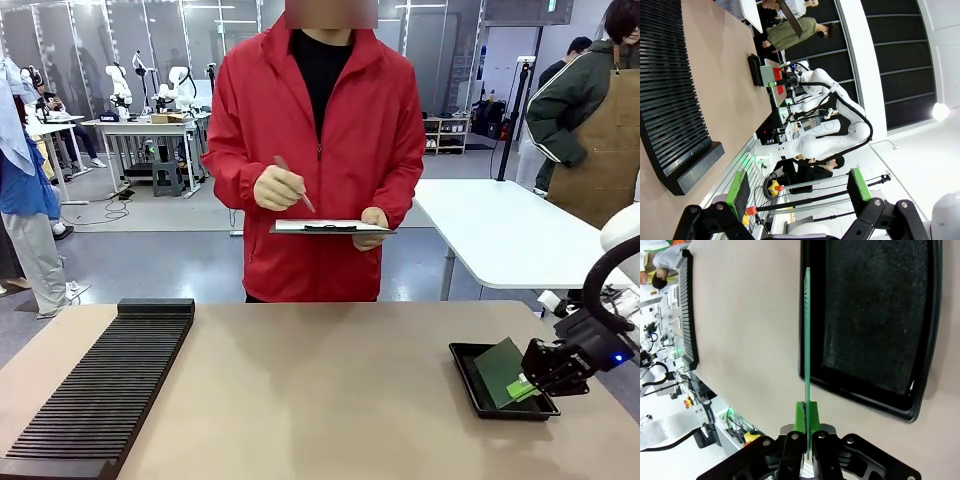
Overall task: Inspect the PCB.
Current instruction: Place the Blank PCB in the ESD tray.
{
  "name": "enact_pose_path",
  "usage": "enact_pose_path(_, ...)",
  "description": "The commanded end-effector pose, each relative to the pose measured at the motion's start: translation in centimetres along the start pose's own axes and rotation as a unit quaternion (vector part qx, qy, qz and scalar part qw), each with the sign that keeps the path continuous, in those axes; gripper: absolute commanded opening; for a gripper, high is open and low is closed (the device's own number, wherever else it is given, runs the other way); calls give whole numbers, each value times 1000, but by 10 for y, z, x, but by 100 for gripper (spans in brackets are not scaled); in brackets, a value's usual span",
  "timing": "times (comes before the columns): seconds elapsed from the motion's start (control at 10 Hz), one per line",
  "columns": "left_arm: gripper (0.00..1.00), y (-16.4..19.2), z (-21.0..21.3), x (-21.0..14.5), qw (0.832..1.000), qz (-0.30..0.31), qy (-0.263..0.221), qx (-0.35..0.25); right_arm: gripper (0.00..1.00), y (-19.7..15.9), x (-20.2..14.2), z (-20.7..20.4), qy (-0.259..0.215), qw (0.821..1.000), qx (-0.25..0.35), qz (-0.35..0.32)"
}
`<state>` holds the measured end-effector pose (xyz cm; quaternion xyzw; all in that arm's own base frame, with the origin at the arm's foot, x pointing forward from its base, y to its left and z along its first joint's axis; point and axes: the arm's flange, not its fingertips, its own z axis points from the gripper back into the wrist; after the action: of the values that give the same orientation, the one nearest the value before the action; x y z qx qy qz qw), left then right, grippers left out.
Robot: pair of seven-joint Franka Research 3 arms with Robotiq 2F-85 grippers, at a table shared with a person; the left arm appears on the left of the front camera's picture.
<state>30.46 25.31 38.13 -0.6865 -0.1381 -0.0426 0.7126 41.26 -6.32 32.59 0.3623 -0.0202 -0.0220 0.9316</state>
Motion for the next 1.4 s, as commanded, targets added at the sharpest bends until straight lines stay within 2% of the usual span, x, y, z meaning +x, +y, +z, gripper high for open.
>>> enact_pose_path(0.0,100,-3,0,0,1000,0,3,3,3,0,20,-7,-18,1000,-5,17)
enact_pose_path(0.5,100,-3,0,0,1000,0,3,3,3,4,51,-14,-16,1000,-9,-1)
enact_pose_path(1.2,100,-3,0,0,1000,0,3,3,3,3,46,-28,-25,999,-37,-12)
enact_pose_path(1.3,100,-3,0,0,1000,0,3,3,19,4,44,-28,-24,999,-38,-12)
